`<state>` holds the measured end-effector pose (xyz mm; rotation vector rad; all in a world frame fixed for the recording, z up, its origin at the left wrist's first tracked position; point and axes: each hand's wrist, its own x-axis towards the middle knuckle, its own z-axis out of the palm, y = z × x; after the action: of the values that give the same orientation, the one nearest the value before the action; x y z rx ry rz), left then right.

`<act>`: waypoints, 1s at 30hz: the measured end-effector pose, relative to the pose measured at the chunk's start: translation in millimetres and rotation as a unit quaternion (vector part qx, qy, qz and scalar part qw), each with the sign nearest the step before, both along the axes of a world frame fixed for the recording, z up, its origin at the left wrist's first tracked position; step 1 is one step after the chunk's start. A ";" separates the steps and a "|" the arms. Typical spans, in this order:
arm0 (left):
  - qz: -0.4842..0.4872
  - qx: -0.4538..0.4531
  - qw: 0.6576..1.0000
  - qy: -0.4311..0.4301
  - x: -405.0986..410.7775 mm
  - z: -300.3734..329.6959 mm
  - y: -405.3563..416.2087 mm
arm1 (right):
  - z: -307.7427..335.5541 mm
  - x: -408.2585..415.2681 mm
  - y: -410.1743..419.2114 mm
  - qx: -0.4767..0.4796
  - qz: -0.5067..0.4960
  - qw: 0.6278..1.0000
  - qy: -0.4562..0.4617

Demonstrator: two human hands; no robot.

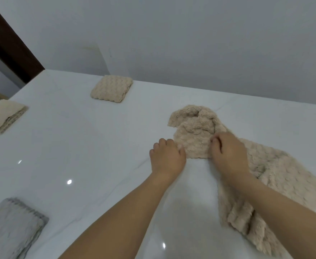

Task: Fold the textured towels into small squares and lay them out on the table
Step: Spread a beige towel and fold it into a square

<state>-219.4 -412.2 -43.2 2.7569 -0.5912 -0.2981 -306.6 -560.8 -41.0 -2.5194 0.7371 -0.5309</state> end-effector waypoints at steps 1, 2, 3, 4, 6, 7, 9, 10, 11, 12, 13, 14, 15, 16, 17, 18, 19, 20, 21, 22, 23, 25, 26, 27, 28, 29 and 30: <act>-0.018 0.000 1.000 0.010 1.5 0.8 -0.3 | 9.7 10.4 -5.8 0.016 -0.003 0.999 -0.031; -0.032 -0.017 0.999 0.034 4.6 2.5 0.8 | 19.6 21.5 -11.9 0.006 0.006 0.999 -0.050; -0.039 -0.051 0.996 0.069 8.6 5.3 2.9 | 28.5 32.8 -18.1 -0.015 0.030 0.998 -0.051; -0.036 -0.090 0.989 0.109 12.7 8.2 6.6 | 35.8 43.9 -22.8 -0.033 0.066 0.997 -0.036; -0.009 -0.145 0.975 0.169 19.3 13.4 17.0 | 46.5 64.0 -25.9 -0.019 0.154 0.987 0.031; 0.008 -0.157 0.970 0.184 21.9 14.9 23.2 | 50.0 72.1 -25.2 0.008 0.184 0.980 0.079; 0.044 -0.172 0.963 0.200 26.5 16.8 36.0 | 52.5 84.2 -20.4 0.044 0.218 0.956 0.193; 0.061 -0.173 0.961 0.208 29.4 17.9 42.1 | 52.2 87.5 -15.7 0.048 0.229 0.941 0.243; 0.078 -0.165 0.959 0.215 32.9 19.2 48.2 | 50.1 90.5 -10.9 0.047 0.235 0.930 0.278; 0.091 -0.152 0.958 0.224 37.0 20.4 53.9 | 48.1 93.3 -6.7 0.043 0.237 0.922 0.303; 0.100 -0.138 0.957 0.235 41.1 21.6 58.5 | 45.9 95.8 -3.2 0.037 0.233 0.914 0.329; 0.107 -0.131 0.953 0.252 45.3 22.6 62.5 | 43.1 98.1 -0.7 0.028 0.231 0.905 0.355; 0.114 -0.132 0.946 0.274 48.8 23.5 65.2 | 40.6 100.4 1.8 0.015 0.232 0.892 0.389; 0.118 -0.139 0.937 0.297 50.9 24.8 67.4 | 37.4 103.0 3.7 -0.006 0.236 0.877 0.418; 0.123 -0.147 0.930 0.314 52.3 25.7 69.0 | 36.9 105.1 5.3 -0.043 0.241 0.863 0.441; 0.128 -0.156 0.925 0.323 53.6 26.6 70.8 | 38.3 108.1 5.7 -0.095 0.243 0.855 0.448; 0.135 -0.168 0.921 0.325 55.8 25.9 71.4 | 41.3 110.8 6.0 -0.152 0.243 0.849 0.444; 0.142 -0.186 0.916 0.327 57.1 24.9 72.3 | 45.0 113.1 6.9 -0.202 0.245 0.842 0.436; 0.150 -0.205 0.910 0.328 59.2 24.3 71.5 | 46.6 115.2 7.2 -0.236 0.249 0.835 0.429; 0.160 -0.220 0.905 0.329 61.5 24.3 70.7 | 46.9 117.3 6.7 -0.252 0.257 0.830 0.425; 0.167 -0.224 0.902 0.328 63.5 25.6 69.9 | 47.1 118.8 6.4 -0.252 0.264 0.823 0.434; 0.171 -0.224 0.898 0.337 64.8 29.3 71.3 | 49.8 118.3 6.8 -0.190 0.258 0.819 0.476; 0.165 -0.232 0.889 0.359 63.9 30.9 72.9 | 50.8 118.5 5.4 -0.124 0.241 0.825 0.496; 0.153 -0.239 0.879 0.384 62.4 32.3 74.7 | 53.0 118.9 3.8 -0.035 0.220 0.831 0.510; 0.136 -0.235 0.873 0.405 60.7 33.6 76.2 | 53.8 120.1 1.2 0.063 0.197 0.834 0.512; 0.123 -0.218 0.876 0.413 59.4 33.2 77.3 | 54.3 120.4 0.4 0.148 0.178 0.833 0.503; 0.115 -0.202 0.881 0.412 58.0 31.9 79.0 | 53.1 119.4 0.1 0.189 0.167 0.831 0.495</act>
<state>-161.4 -333.2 -11.4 1.9927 -0.0736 -1.0708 -187.2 -560.7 12.1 -2.3206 0.5957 1.0329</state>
